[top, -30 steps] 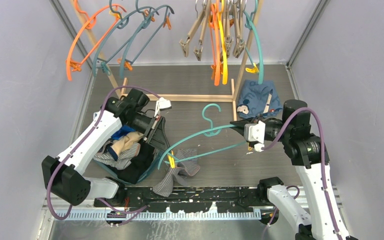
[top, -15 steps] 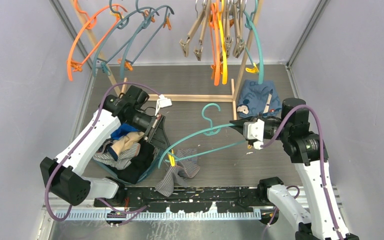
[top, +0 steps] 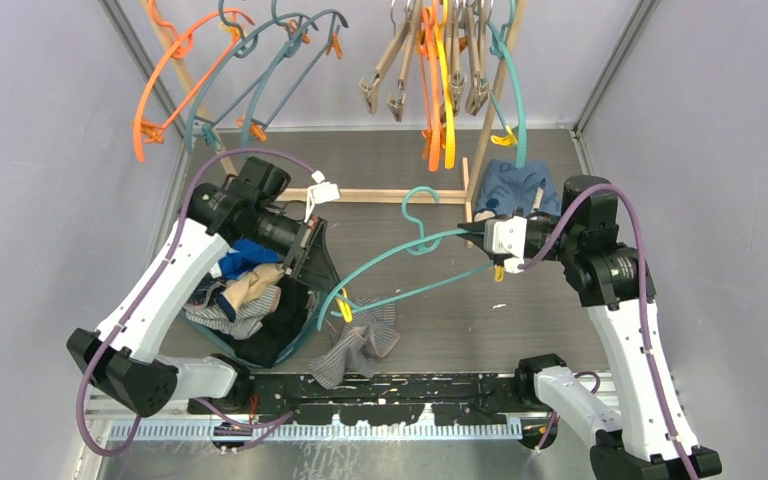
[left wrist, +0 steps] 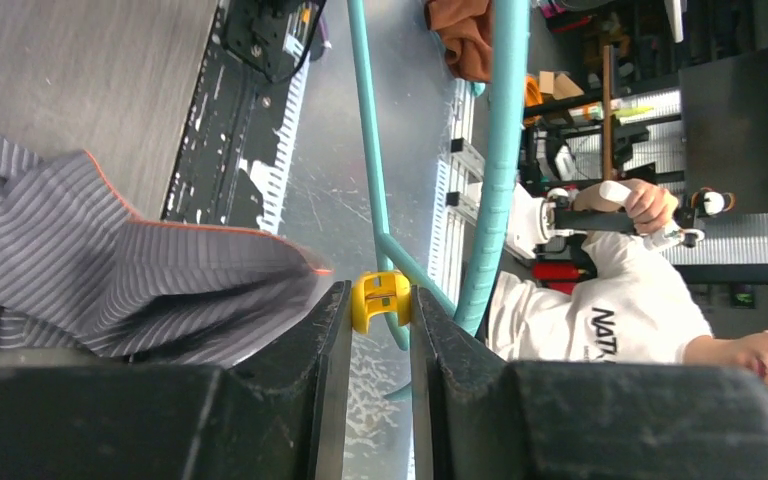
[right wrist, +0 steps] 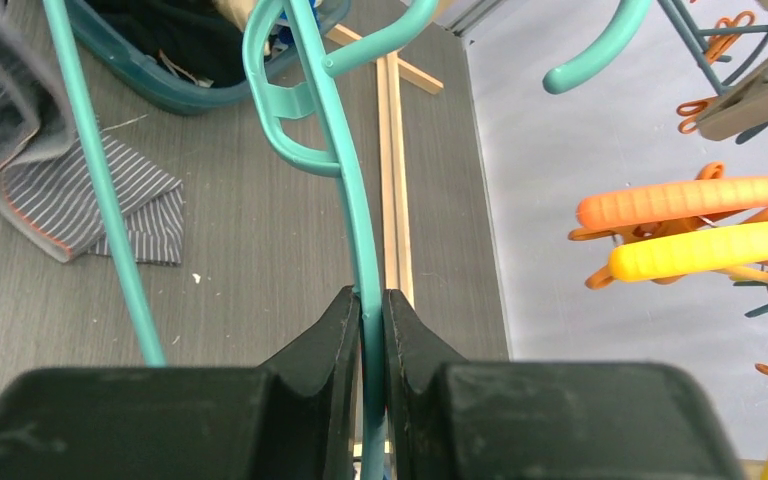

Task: Remove the underwear clipped to the hanger
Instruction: Remove the underwear from the hanger.

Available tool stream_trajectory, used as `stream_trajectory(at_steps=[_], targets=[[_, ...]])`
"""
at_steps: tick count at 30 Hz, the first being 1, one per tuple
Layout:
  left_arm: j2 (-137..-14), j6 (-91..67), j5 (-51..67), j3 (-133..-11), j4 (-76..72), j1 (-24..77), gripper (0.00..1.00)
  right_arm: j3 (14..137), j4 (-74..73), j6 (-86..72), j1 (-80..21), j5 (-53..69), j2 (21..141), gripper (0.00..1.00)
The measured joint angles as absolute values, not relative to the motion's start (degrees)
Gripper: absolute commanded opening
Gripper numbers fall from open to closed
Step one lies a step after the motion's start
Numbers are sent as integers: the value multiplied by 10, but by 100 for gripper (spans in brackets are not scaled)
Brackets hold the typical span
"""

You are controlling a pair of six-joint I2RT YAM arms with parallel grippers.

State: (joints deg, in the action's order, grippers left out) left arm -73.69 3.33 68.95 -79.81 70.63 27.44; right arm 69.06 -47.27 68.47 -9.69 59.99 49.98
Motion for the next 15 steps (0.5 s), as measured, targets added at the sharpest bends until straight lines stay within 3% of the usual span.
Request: stream_trajectory(at_steps=[10,12,15], targets=[[-809,112,673,-938,809,274,0,727,-419,630,-96,578,520,1],[-816,114,671,-937,813,274,17,727,-421,630,-96,575,520,1],[-813,112,670,-928,806,274,33,727,-422,630,-96,573,521,1]])
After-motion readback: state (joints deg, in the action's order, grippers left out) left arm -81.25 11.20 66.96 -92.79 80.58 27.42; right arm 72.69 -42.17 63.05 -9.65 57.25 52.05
